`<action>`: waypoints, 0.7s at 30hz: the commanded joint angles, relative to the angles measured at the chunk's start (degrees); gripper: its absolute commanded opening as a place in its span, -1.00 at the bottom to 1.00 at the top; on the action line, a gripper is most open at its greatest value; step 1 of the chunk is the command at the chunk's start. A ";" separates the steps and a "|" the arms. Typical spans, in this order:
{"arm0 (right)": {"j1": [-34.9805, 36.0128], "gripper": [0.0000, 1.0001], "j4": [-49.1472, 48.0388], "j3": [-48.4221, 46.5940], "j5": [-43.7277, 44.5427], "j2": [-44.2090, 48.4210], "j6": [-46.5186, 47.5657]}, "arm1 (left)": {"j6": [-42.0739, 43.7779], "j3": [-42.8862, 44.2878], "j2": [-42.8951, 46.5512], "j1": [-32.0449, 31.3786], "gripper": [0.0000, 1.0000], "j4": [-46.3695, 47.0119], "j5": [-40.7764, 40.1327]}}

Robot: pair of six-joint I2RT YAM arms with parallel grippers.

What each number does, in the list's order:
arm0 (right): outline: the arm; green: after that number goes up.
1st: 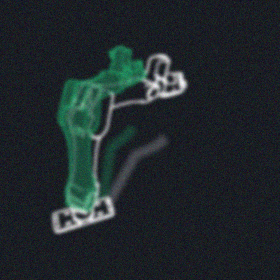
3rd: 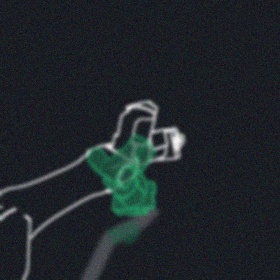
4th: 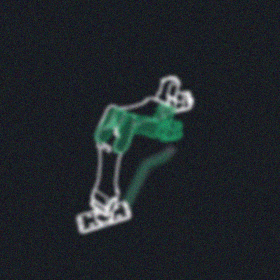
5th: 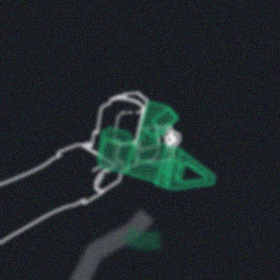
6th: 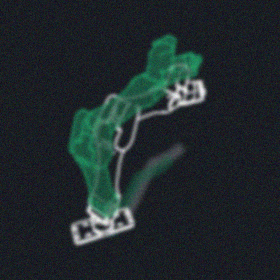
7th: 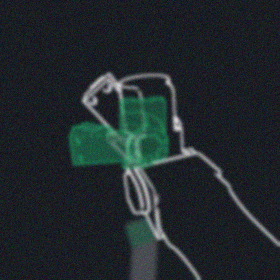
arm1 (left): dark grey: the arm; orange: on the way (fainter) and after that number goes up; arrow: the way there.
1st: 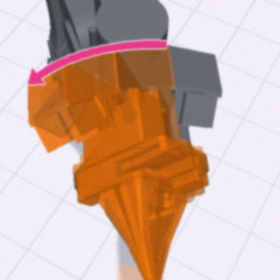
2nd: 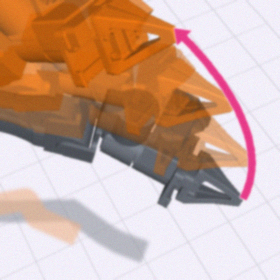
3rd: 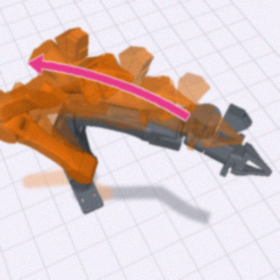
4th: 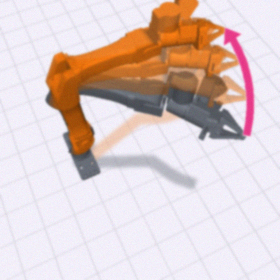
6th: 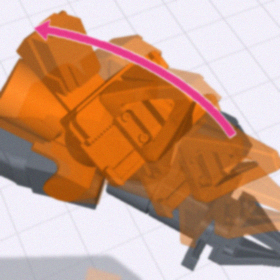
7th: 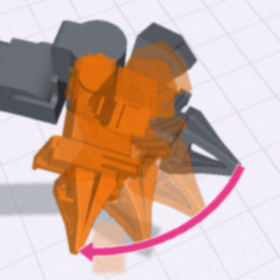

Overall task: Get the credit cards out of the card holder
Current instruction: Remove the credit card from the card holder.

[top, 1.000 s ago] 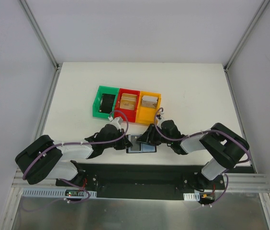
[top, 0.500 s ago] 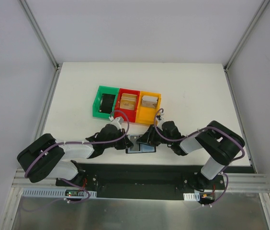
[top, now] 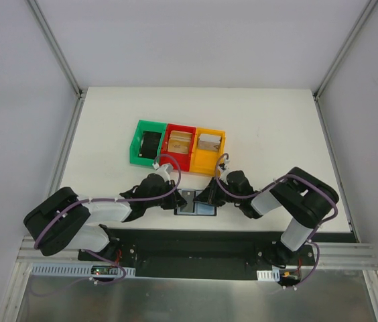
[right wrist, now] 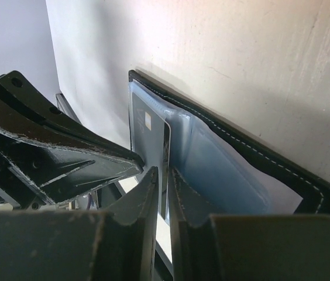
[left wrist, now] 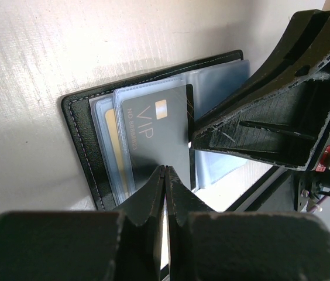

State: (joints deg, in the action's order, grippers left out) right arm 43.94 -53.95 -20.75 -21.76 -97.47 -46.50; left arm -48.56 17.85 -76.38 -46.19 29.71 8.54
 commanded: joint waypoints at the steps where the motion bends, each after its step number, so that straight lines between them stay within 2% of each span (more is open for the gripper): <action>1: -0.44 -0.70 -4.32 0.54 -2.15 -0.70 -0.78 | 1.36 -0.36 2.10 -0.65 -1.00 -3.43 -0.71; 4: -0.61 -0.64 -4.67 0.63 -2.32 -1.05 -0.87 | 2.23 0.70 4.56 -0.65 -0.91 -5.97 -0.71; 7: -0.88 -0.59 -4.76 0.71 -2.41 -1.05 -0.87 | 2.94 1.31 7.11 -0.56 -0.69 -8.35 -1.50; 9: -0.88 -0.58 -4.84 0.71 -2.50 -1.14 -0.96 | 3.38 1.49 8.78 -0.65 -0.63 -9.67 -1.85; 13: -0.96 -0.55 -5.11 0.71 -2.59 -1.32 -0.96 | 3.21 1.14 11.07 -0.65 -0.64 -11.52 -2.82; 21: -0.96 -0.41 -5.72 0.71 -2.85 -1.32 -1.22 | 3.20 0.17 10.38 -0.56 -0.90 -13.55 -5.73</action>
State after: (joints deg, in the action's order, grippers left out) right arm 43.31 -56.47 -20.43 -23.51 -98.24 -47.55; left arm -46.70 17.87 -65.28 -46.19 17.43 4.99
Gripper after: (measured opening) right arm 0.283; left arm 0.072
